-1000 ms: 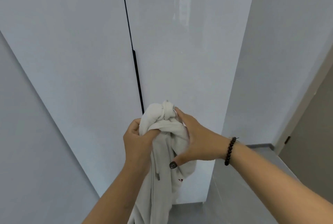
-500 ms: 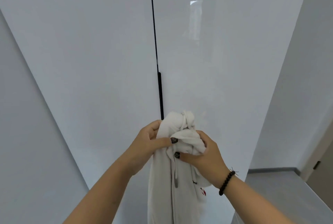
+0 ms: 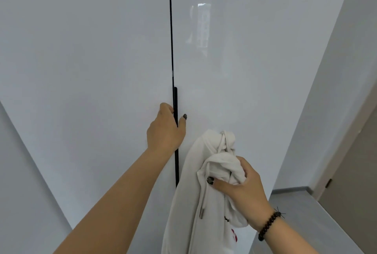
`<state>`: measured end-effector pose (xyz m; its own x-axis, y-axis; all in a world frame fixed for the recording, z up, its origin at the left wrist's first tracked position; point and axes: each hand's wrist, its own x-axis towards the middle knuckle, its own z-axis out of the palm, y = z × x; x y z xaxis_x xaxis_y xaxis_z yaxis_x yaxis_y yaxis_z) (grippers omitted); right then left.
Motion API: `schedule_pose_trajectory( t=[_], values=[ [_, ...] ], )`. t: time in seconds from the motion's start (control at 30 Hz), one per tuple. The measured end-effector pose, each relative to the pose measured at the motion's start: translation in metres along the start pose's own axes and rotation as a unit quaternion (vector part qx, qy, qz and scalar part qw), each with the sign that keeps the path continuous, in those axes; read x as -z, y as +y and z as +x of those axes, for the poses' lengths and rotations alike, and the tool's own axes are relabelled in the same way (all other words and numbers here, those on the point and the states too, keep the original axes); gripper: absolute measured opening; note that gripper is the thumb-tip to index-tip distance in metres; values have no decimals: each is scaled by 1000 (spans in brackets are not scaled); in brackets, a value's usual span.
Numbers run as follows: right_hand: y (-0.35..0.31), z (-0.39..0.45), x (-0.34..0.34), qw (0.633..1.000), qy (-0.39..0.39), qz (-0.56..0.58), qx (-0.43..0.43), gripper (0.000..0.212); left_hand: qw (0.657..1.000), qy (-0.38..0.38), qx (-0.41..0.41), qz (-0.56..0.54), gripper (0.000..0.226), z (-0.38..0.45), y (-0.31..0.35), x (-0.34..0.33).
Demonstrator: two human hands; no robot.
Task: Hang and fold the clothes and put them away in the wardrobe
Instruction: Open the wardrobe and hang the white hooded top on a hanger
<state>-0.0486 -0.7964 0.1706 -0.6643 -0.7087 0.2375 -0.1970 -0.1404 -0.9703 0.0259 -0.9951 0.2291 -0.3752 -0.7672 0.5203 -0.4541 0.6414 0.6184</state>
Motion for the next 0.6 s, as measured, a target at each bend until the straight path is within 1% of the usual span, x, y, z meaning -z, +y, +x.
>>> schedule_pose_trajectory(
  t=[0.1, 0.17, 0.2, 0.27, 0.3, 0.37, 0.43, 0.5, 0.53, 0.6],
  values=[
    [2, -7, 7, 1000, 9, -9, 0, 41, 995, 55, -56, 63, 24, 6, -8, -13],
    [3, -12, 12, 1000, 16, -17, -2, 41, 971, 110, -143, 157, 23, 7, -16, -19],
    [3, -14, 15, 1000, 20, -20, -3, 41, 953, 134, -170, 210, 25, 7, -17, -20],
    [2, -18, 21, 999, 27, -25, -3, 43, 929, 170, -185, 271, 33, 10, -17, -21],
    [2, -20, 25, 999, 30, -27, -4, 43, 928, 171, -182, 275, 38, 11, -14, -19],
    [-1, -24, 33, 999, 34, -29, -6, 43, 944, 152, -168, 239, 43, 11, -9, -17],
    [-3, -28, 43, 999, 40, -33, -4, 44, 965, 111, -145, 190, 40, 10, -4, -17],
    [-6, -33, 53, 998, 46, -36, -3, 46, 980, 50, -83, 172, 35, 7, 3, -16],
    [-8, -35, 57, 998, 47, -36, -3, 47, 982, 39, -58, 177, 38, 5, 5, -16],
    [-13, -40, 66, 998, 44, -38, 1, 47, 988, 26, -32, 149, 46, -3, 12, -13]
  ],
)
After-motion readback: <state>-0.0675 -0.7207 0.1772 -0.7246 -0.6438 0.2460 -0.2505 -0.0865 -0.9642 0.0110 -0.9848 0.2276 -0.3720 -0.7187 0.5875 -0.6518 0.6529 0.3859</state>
